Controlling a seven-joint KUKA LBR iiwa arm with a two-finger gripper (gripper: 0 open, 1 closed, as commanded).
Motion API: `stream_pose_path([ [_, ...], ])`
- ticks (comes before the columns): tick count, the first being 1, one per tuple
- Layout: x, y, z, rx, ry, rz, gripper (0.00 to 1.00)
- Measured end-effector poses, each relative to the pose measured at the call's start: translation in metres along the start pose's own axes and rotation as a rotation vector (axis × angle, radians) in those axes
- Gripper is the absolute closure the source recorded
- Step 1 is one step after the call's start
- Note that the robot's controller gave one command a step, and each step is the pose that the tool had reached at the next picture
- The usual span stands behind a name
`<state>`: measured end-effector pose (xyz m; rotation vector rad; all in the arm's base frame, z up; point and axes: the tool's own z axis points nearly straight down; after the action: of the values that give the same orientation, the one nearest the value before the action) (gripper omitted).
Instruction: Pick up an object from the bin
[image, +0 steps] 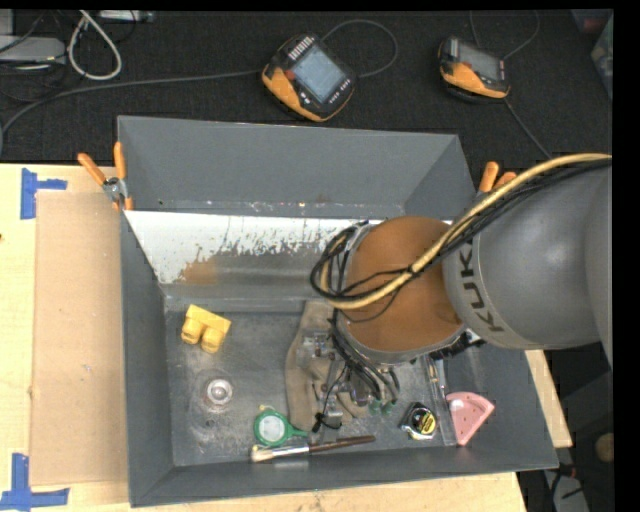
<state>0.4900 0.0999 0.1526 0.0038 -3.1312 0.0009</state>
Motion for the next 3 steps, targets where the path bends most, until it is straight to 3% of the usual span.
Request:
stream_pose_path([
  [1, -0.002, -0.001, -0.004, -0.001, -0.008, 0.005, 0.00],
  [2, -0.010, -0.077, 0.084, -0.001, -0.006, 0.041, 0.00],
  [3, 0.004, -0.076, 0.081, -0.003, -0.030, -0.172, 0.00],
])
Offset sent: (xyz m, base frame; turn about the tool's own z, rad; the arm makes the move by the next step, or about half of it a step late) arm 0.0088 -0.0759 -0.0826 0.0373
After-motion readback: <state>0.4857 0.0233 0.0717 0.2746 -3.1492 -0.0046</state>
